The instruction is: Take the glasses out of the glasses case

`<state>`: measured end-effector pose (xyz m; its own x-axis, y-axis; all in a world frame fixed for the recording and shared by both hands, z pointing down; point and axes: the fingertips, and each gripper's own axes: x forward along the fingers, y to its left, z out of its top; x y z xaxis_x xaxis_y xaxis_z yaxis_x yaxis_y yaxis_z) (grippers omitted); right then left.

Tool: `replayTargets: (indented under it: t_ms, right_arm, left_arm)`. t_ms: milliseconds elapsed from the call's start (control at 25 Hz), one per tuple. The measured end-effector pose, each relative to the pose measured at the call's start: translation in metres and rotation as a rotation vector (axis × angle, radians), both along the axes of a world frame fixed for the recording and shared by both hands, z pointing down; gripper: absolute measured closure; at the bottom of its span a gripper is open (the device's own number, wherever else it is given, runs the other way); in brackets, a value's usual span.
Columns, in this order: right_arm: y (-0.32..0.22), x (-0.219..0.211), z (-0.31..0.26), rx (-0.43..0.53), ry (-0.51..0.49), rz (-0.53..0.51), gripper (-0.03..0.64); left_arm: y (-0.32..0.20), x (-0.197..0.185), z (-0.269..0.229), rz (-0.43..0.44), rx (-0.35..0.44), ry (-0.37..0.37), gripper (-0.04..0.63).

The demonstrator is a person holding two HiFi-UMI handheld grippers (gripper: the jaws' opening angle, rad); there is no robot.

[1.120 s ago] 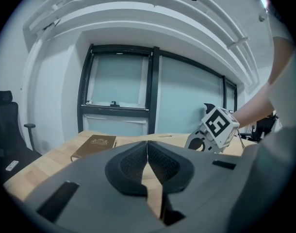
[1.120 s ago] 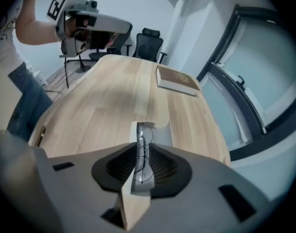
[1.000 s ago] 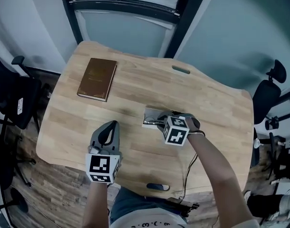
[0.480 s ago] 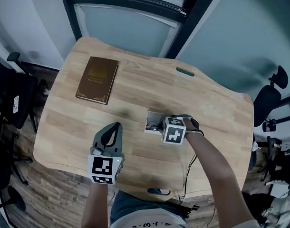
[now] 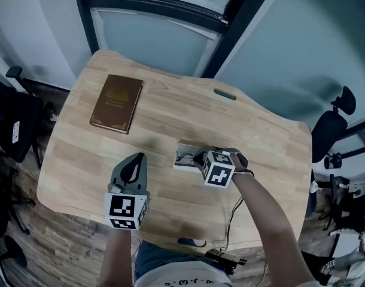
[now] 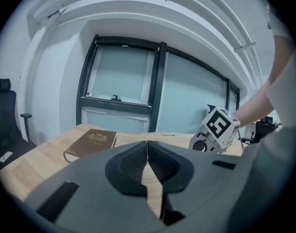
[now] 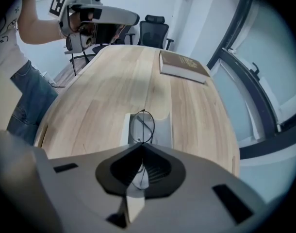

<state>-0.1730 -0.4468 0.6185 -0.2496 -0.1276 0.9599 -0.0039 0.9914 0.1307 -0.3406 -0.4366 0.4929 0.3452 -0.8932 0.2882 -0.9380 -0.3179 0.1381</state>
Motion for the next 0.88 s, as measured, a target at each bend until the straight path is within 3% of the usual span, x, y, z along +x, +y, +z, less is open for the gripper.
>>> replayTargets:
  t_ms: [280,600,880]
  right_arm:
    - [0.001,0.001,-0.032,0.123,-0.081,0.032,0.6]
    - [0.025,0.013,-0.111,0.29,-0.336,0.209,0.6]
    - [0.05,0.042,-0.186,0.426,-0.62,0.456,0.6]
  left_arm:
    - [0.005,0.016,-0.015,0.007,0.032,-0.014,0.579]
    - [0.025,0.032,-0.049,-0.004,0.101,-0.049,0.579]
    - [0.045,0.045,-0.089,-0.019,0.18,-0.095,0.58]
